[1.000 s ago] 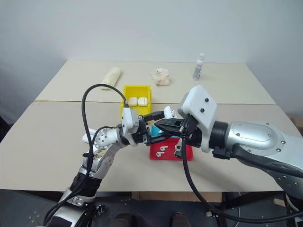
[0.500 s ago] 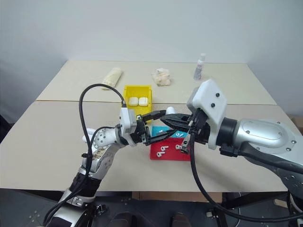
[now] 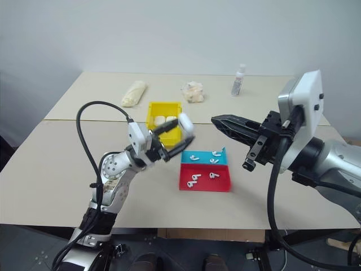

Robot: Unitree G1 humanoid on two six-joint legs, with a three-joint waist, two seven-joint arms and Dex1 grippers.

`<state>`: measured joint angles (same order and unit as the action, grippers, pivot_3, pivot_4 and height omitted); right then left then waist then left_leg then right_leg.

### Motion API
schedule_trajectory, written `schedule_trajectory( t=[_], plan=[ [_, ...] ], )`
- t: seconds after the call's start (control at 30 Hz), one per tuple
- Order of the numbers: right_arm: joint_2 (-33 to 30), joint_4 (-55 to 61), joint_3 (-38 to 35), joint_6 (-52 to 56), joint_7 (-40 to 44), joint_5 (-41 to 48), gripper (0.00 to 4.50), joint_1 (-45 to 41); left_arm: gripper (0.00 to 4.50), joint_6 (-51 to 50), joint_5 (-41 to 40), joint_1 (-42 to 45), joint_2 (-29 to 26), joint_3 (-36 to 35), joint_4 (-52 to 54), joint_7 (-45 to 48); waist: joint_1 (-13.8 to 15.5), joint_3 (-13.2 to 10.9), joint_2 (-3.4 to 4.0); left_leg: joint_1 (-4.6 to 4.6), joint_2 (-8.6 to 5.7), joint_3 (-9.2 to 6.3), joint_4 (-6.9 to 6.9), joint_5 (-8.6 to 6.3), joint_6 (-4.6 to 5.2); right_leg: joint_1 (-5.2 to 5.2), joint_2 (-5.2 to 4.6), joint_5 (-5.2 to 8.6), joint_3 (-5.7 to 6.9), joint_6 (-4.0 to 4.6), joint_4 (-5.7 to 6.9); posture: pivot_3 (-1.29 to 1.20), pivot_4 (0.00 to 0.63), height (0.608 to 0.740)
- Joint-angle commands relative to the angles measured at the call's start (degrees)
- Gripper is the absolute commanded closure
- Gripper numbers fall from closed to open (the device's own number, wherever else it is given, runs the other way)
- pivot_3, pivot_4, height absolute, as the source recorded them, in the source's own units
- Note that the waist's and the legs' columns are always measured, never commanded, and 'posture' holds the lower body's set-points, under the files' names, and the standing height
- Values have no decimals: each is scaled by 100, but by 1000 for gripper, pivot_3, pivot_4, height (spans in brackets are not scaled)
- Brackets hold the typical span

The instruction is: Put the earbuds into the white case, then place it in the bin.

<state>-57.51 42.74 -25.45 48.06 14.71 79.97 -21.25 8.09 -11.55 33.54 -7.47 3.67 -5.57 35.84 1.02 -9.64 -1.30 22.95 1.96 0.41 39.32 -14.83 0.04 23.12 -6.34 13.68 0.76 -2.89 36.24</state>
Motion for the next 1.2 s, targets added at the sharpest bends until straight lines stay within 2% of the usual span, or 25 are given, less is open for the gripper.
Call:
schedule_trajectory(
  t=[0.03, 0.17, 0.2, 0.33, 0.43, 0.63, 0.77, 0.87, 1.0, 1.1, 1.2],
  plan=[
    [34, 87, -118, -236, -89, -35, 4480, 81, 1762, -243, 719, 1151, 134, -527, -719, -1836, 24, -4, -8, 1, -1, -1, 1, 1, 2, -1, 0, -3, 1, 0, -2, 0, 150, 740],
    [148, 9, 16, -273, -157, -141, 4480, 189, 1762, -863, 1197, 1843, -76, -598, -1507, -2610, -25, -3, -8, 14, -1, -2, 3, -1, 7, 1, 0, -7, 2, -7, -19, 0, 150, 740],
    [166, -16, 55, -264, -170, -171, 4480, 210, 1762, -1113, 1176, 1924, -81, -578, -1626, -2612, -28, -3, -9, 16, -2, -1, 3, -2, 8, 2, 0, -7, 2, -8, -18, 0, 150, 740],
    [218, -95, 191, -223, -186, -306, 4480, 256, 1762, -784, 1606, 1908, -105, -187, -2157, -2654, -23, -4, -9, 23, -3, 0, 4, 0, 7, 8, -3, -9, 6, -11, -22, 0, 150, 740],
    [226, -115, 201, -202, -211, -331, 4480, 320, 1762, -1000, 1569, 1961, -38, -97, -2412, -2499, -6, -5, -11, 28, -2, -5, 4, 0, 6, 12, -3, -9, 14, -10, -19, 0, 150, 740],
    [203, -26, 186, -167, -361, -306, 4500, 473, 103, -1286, 1564, 2362, 79, -242, -3179, -2844, -21, -5, -12, 27, -3, -5, 4, 0, 6, 11, -3, -9, 12, -10, -17, 0, 150, 740],
    [163, 24, 98, -165, -428, -262, 4500, 599, 46, -1130, 1479, 2320, 61, -218, -3104, -2648, -33, -5, -12, 26, -3, -3, 3, 0, 7, 10, -4, -9, 10, -11, -19, 0, 150, 740],
    [95, 55, -20, -150, -353, -327, 4500, 787, 46, -894, 1278, 1872, -54, -77, -2252, -1949, -39, -5, -11, 27, -3, -2, 4, 0, 6, 11, -4, -9, 9, -10, -18, 0, 150, 740],
    [-207, 176, -432, -65, 160, -869, 4500, 1458, 46, -1426, -63, 996, -496, -144, -662, 31, -35, -4, -9, 25, -1, -1, 3, 1, 4, 12, -4, -9, 5, -10, -16, 0, 150, 740],
    [-464, 394, -1009, -529, 1337, -2446, 4500, 2755, 46, -1803, -652, 258, -1286, -147, 269, 1197, -35, -2, -6, 22, 2, 2, 3, 1, 4, 12, -2, -8, 1, -9, -15, 0, 150, 740],
    [-354, 144, -1679, -1786, 2884, -4116, 4500, 4124, 46, -2238, -989, -346, -2139, -318, 786, 1850, -34, 0, -3, 11, 2, 4, 3, 1, 4, 5, 1, -8, -5, -8, -13, 0, 150, 740]
  ],
)
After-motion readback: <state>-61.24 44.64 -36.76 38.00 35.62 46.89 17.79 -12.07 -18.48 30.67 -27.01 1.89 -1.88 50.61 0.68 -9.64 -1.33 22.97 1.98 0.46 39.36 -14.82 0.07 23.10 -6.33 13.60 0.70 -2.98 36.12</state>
